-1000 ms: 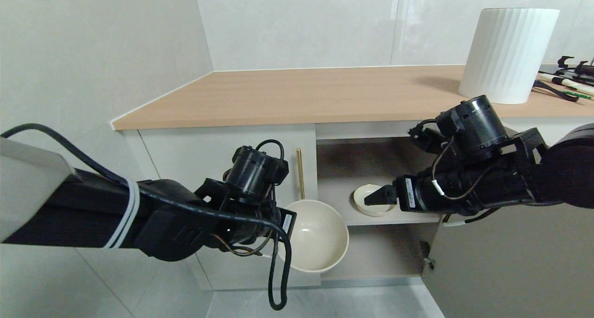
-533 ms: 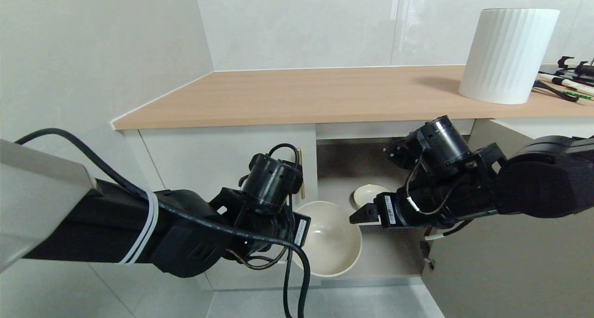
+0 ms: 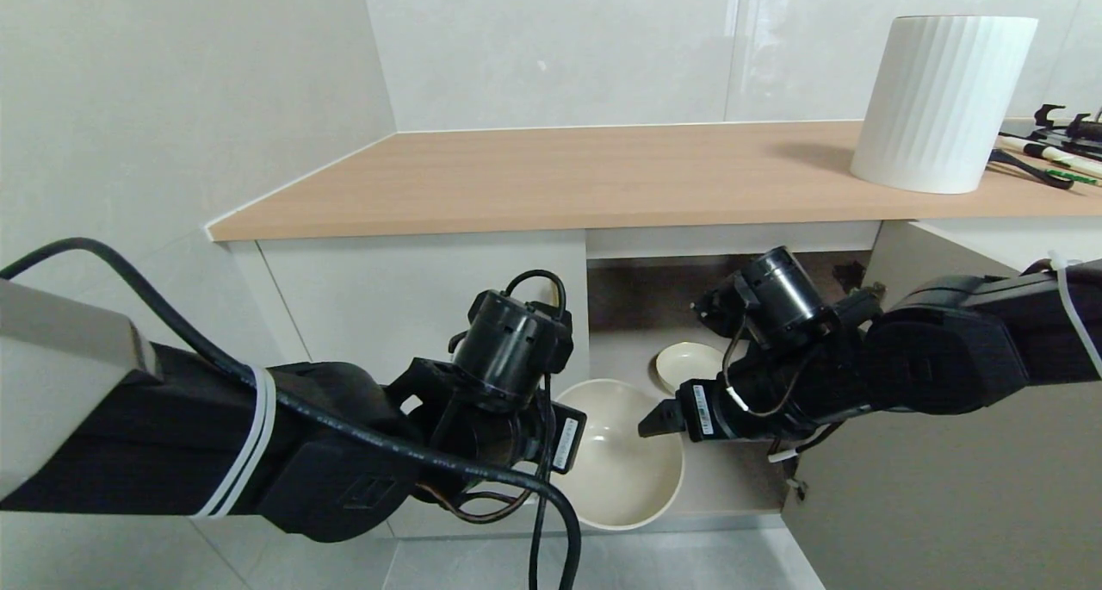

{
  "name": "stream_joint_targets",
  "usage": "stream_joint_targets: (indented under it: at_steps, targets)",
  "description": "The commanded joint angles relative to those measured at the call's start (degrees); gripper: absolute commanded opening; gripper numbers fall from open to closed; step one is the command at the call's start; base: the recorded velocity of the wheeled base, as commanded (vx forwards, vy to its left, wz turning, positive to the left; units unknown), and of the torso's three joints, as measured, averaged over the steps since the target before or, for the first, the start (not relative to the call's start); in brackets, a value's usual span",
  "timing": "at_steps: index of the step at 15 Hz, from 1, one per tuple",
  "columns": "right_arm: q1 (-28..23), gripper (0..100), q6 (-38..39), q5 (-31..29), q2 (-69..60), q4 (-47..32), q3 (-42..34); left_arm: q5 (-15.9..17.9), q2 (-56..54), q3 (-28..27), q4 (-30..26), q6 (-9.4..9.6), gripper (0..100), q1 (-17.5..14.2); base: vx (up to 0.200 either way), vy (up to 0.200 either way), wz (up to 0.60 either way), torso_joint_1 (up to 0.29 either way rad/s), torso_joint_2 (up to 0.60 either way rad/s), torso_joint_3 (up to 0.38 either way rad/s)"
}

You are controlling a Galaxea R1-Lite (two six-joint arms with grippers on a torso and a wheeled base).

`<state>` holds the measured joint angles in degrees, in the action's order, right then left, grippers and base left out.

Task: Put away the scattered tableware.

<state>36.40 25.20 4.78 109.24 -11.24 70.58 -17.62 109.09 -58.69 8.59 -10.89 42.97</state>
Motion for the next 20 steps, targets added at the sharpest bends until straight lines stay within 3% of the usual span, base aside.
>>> stream_joint_targets:
  at_steps: [1,5,7,13,14,20]
  targets:
    - [0.2,0,0.0,0.1,0.8,0.0,-0.1,-0.1,-0.2,0.3,0.0,-0.01,0,0.1,0.000,0.000,0.00,0.000,0.00,0.000]
    - [1.1,0,0.0,0.1,0.9,0.0,-0.2,-0.1,-0.4,0.4,0.0,-0.10,0,0.7,0.000,0.000,0.00,0.000,0.00,0.000]
    - [1.3,0,0.0,0.1,0.8,-0.1,-0.2,-0.1,-0.5,0.3,0.1,-1.33,0,1.1,0.000,0.000,0.00,0.000,0.00,0.000]
    - [1.3,0,0.0,0.1,1.0,-0.1,-0.2,-0.1,-0.8,0.4,0.0,-1.33,0,1.1,0.000,0.000,0.00,0.000,0.00,0.000]
    - [1.3,0,0.0,0.1,1.4,-0.1,-0.2,-0.1,-0.8,0.4,0.0,-1.33,100,1.2,0.000,0.000,0.00,0.000,0.00,0.000]
    - [0.2,0,0.1,0.1,2.1,0.0,-0.2,-0.4,-1.8,0.2,0.1,-2.30,100,1.1,0.000,0.000,0.00,0.000,0.00,0.000]
